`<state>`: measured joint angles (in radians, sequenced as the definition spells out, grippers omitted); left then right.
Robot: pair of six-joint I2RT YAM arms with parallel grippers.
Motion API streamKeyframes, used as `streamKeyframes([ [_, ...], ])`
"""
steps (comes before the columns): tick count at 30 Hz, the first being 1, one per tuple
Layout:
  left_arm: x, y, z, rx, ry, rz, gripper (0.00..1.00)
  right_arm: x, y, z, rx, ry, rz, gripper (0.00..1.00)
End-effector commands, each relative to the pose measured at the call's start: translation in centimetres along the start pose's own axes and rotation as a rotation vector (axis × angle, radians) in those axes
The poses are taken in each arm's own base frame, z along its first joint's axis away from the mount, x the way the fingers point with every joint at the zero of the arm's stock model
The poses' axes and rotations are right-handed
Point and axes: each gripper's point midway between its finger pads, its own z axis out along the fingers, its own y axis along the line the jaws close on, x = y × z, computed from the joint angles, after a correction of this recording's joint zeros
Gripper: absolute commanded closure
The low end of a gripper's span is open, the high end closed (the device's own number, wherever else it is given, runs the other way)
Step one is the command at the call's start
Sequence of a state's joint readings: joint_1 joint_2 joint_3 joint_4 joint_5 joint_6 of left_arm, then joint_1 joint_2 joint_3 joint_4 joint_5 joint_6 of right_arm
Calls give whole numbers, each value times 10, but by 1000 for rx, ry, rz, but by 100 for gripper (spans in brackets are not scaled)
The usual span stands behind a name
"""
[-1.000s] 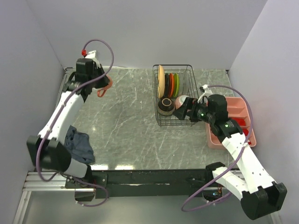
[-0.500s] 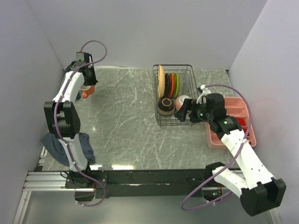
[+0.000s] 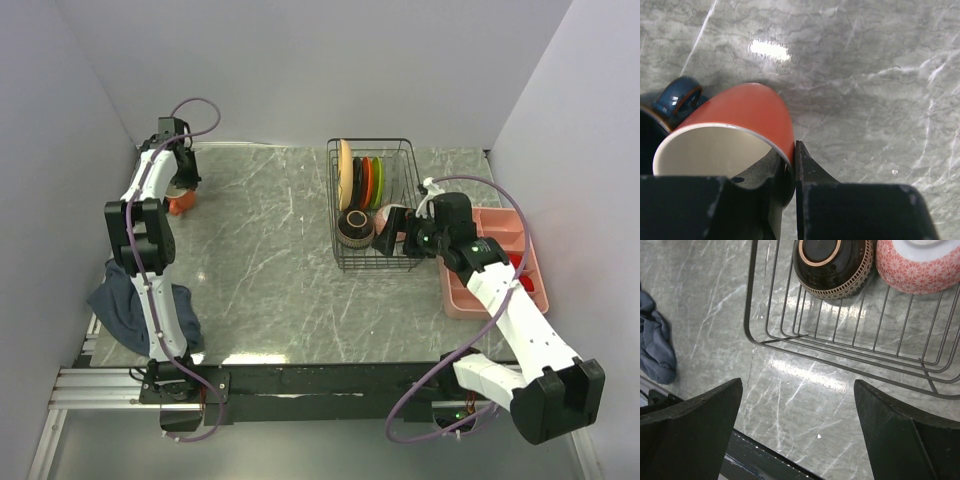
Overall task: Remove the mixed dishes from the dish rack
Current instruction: Place the cup at the center of the board.
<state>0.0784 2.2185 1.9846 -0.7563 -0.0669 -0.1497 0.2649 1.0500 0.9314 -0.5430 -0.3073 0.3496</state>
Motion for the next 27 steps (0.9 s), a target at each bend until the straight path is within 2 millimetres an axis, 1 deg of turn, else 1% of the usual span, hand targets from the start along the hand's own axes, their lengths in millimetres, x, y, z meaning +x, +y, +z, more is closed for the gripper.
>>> streamKeyframes([
  [1, -38, -4, -17, 37, -109, 34, 99, -20, 6, -1, -6, -40, -20, 0],
  [2, -36, -5, -12, 37, -100, 36, 98, -21, 7, -1, -9, -42, -20, 0],
  [4, -36, -6, -11, 40, -97, 38, 96, -21, 6, 2, -6, -36, -20, 0],
  [5, -35, -5, -7, 37, -91, 35, 91, -21, 6, 2, -7, -38, -21, 0],
  [7, -36, -6, -7, 42, -90, 36, 84, -21, 5, 4, -5, -32, -20, 0],
  [8, -38, -6, -9, 44, -94, 31, 77, -21, 5, 4, -3, -30, -19, 0],
  [9, -39, -7, -9, 46, -97, 29, 73, -21, 5, 4, -4, -31, -21, 0],
  [10, -40, -8, -12, 49, -102, 28, 68, -22, 5, 3, -1, -35, -21, 0],
  [11, -44, -8, -16, 54, -113, 21, 60, -22, 5, 4, 1, -36, -22, 0],
  [13, -47, -11, -23, 64, -126, 18, 53, -23, 4, 2, 7, -43, -23, 0],
  [14, -51, -11, -31, 72, -140, 9, 46, -23, 3, 2, 10, -45, -25, 0],
  [15, -54, -12, -36, 73, -151, 4, 43, -24, 3, 1, 12, -45, -25, 0],
  [16, -60, -12, -48, 78, -176, -1, 40, -24, 3, 1, 16, -47, -25, 0],
  [17, -60, -17, -53, 98, -185, -5, 34, -25, 4, 0, 14, -49, -30, 0],
  [18, -62, -20, -58, 106, -196, -4, 32, -25, 3, 0, 18, -51, -30, 0],
  [19, -69, -21, -74, 116, -230, -9, 29, -26, 3, -1, 17, -55, -34, 0],
  [20, -67, -23, -79, 126, -232, -16, 24, -27, 4, -3, 19, -61, -35, 0],
  [21, -69, -28, -86, 147, -246, -15, 21, -28, 4, -4, 20, -66, -37, 0],
  [22, -76, -30, -103, 161, -279, -20, 19, -28, 4, -4, 20, -66, -38, 0],
  [24, -75, -37, -116, 193, -295, -22, 12, -29, 3, -6, 25, -71, -39, 0],
  [25, -80, -39, -134, 209, -328, -21, 10, -30, 4, -7, 26, -77, -41, 0],
  [27, -76, -48, -147, 245, -339, -16, 5, -33, 4, -11, 30, -93, -49, 0],
])
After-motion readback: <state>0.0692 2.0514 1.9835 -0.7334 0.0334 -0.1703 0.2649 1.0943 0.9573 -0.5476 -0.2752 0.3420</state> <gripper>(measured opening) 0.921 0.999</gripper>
